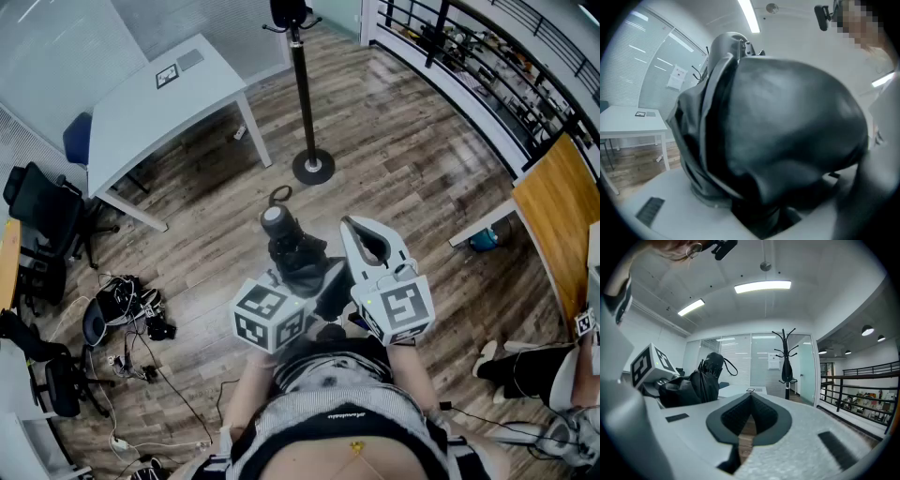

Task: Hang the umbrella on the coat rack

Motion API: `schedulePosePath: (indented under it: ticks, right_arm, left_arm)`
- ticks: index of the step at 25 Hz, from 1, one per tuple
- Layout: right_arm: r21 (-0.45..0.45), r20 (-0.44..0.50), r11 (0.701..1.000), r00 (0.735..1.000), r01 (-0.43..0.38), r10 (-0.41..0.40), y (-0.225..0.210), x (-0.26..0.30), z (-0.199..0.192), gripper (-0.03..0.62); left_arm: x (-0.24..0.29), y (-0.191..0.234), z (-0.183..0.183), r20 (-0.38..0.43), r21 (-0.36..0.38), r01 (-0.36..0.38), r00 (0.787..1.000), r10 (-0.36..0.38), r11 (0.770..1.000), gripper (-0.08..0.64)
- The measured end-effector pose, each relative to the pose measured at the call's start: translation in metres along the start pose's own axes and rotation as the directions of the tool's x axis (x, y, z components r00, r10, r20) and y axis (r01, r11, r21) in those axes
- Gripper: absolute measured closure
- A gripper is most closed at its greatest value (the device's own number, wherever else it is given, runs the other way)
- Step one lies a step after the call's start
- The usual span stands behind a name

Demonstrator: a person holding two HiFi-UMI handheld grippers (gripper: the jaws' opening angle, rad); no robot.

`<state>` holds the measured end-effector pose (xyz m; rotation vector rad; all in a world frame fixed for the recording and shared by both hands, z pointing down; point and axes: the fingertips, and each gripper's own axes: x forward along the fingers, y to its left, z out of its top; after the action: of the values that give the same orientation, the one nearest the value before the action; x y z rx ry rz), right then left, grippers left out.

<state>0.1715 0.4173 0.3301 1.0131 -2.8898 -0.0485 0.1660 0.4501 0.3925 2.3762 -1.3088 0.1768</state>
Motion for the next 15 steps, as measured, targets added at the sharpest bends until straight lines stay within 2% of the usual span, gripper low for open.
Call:
schedulePosePath:
  ticks: [5,15]
  right_arm:
    - [0.023,0.043,1.0,0.999,0.007,-0.008,-0.005,-0.002,0.004,0.591]
    - [0.014,0.025,1.0,1.0,-0.003,0.003,-0.019,0.0,-0.006,0.589]
  left_arm:
    - [0.004,-0.003,0.002,-0.006,0.011,0.005,1.0,-0.005,1.0,0.311]
    - [0.017,-0.003,0.001,-0.015,0.018,-0.017,1.0,0.018,1.0,0.311]
